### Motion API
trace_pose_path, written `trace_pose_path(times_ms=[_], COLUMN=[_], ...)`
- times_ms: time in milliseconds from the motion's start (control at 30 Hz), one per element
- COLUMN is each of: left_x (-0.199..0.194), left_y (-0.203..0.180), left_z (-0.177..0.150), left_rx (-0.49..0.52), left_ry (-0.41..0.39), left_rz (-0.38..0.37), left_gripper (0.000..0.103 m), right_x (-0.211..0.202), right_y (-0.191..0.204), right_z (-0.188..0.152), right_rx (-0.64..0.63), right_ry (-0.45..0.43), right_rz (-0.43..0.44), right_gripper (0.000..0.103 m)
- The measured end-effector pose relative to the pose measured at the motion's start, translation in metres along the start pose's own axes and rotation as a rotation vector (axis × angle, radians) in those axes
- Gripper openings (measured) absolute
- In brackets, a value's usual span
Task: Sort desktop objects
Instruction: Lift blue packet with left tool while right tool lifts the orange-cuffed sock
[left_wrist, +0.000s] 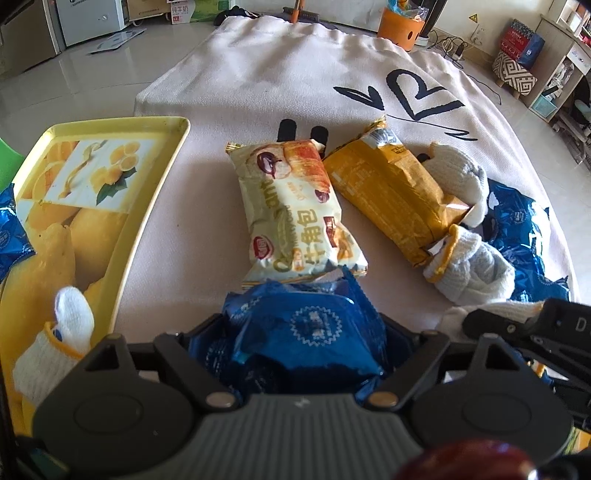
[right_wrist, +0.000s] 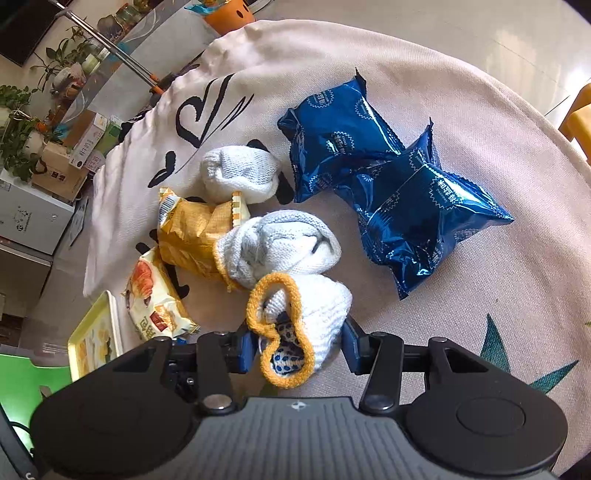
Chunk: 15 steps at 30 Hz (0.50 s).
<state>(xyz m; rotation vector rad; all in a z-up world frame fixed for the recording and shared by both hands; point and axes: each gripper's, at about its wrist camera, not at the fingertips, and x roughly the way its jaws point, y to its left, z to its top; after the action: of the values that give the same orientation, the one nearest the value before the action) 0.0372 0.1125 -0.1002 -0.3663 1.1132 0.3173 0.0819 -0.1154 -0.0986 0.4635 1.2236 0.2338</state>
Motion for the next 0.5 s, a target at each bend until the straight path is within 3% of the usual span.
trace_pose_path(times_ms=[500], left_x=[-0.034], left_y=[-0.011], left_z=[0.001], left_rx=[0.034], left_ry=[-0.058], left_rz=[-0.001], left_gripper=[0.086], right_x=[-0.027], right_y=[0.01], right_z=[0.001], right_rx=[0.005], right_ry=[-0.019], right_rz=[0.075], right_gripper=[0.047])
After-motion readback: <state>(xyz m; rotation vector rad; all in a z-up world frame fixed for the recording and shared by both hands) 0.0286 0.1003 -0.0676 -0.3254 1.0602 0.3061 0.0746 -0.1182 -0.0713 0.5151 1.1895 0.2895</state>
